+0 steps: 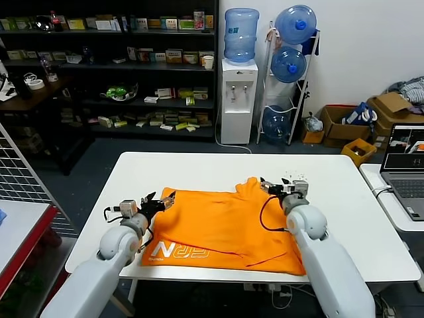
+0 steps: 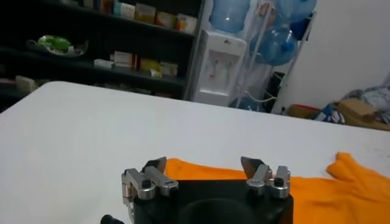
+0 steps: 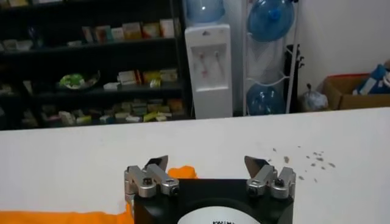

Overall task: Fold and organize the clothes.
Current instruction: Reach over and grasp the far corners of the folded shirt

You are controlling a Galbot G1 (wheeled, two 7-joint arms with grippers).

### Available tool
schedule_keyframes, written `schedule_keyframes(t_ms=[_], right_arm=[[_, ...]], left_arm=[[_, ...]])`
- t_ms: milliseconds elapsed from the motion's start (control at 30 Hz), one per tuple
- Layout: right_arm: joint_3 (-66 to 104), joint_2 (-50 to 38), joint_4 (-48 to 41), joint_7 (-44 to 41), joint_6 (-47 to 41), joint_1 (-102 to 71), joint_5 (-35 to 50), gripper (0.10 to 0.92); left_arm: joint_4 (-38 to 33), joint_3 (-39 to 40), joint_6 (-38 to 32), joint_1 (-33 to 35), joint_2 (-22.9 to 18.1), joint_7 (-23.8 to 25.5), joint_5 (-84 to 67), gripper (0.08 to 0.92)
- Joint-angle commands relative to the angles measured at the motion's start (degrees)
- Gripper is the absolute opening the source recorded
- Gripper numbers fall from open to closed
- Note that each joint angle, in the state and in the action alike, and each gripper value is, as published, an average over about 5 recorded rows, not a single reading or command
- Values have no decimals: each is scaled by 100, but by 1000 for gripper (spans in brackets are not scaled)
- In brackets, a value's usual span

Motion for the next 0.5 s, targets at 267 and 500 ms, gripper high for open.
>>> schedule_keyframes(t_ms=[267,500], right_arm=[[-409,607,-2046,-244,-237,1185,-219,823],[-391,664,-2223,-320,-179,1218,-299,823]], left_arm=[[1990,687,144,-1399,-149,375,-9,823],[1964,757,192,-1356,-165,368,2,823]])
